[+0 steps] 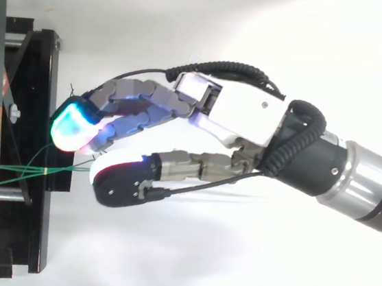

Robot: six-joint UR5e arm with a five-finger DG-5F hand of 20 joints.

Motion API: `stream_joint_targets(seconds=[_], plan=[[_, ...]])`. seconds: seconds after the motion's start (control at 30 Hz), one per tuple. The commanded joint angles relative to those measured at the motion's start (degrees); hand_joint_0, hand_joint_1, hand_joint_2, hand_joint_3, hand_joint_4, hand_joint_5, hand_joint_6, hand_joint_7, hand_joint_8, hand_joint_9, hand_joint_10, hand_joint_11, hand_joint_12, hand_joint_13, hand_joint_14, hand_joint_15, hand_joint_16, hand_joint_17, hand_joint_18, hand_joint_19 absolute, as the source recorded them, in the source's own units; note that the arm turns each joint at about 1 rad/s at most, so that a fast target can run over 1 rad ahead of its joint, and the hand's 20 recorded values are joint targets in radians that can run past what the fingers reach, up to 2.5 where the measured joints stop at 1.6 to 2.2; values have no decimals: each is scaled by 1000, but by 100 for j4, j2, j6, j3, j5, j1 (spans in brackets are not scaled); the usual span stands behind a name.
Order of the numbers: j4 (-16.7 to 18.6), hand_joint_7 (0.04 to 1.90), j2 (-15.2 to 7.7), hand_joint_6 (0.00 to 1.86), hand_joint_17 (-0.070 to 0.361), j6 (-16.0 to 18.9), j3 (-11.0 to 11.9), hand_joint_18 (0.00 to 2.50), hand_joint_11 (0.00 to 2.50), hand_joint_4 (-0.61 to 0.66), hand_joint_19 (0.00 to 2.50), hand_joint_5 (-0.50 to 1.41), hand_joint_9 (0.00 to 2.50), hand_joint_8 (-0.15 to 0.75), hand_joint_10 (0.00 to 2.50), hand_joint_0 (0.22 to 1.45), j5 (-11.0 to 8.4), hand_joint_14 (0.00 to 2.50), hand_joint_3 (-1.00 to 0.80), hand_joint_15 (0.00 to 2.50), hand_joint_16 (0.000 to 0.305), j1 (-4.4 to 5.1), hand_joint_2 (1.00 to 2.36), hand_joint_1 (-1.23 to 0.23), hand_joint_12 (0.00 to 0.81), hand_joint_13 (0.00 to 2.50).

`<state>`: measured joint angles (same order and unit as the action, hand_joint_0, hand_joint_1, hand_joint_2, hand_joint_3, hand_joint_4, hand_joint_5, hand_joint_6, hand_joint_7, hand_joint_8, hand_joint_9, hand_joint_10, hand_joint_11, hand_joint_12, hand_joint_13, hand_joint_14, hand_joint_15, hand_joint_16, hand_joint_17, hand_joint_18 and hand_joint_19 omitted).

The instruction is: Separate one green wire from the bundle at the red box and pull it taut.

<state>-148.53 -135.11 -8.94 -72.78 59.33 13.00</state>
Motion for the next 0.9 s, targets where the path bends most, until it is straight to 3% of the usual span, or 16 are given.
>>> stream_joint_targets(seconds=[0.0, 0.23, 0.87], plan=[[-238, 814, -95, 502, 97, -12, 282, 365, 329, 253, 315, -165, 818, 271, 12, 560, 105, 7, -365, 176, 43, 27, 1012, -593, 333, 486], [-194, 841, -121, 503, 97, 15, 282, 385, 348, 273, 330, -153, 837, 266, 13, 566, 105, 8, -364, 204, 43, 106, 1012, -596, 335, 515], [-186, 1014, -121, 503, 99, 67, 282, 426, 385, 273, 362, -111, 915, 272, 14, 576, 105, 11, -353, 274, 44, 106, 1013, -595, 337, 601]])
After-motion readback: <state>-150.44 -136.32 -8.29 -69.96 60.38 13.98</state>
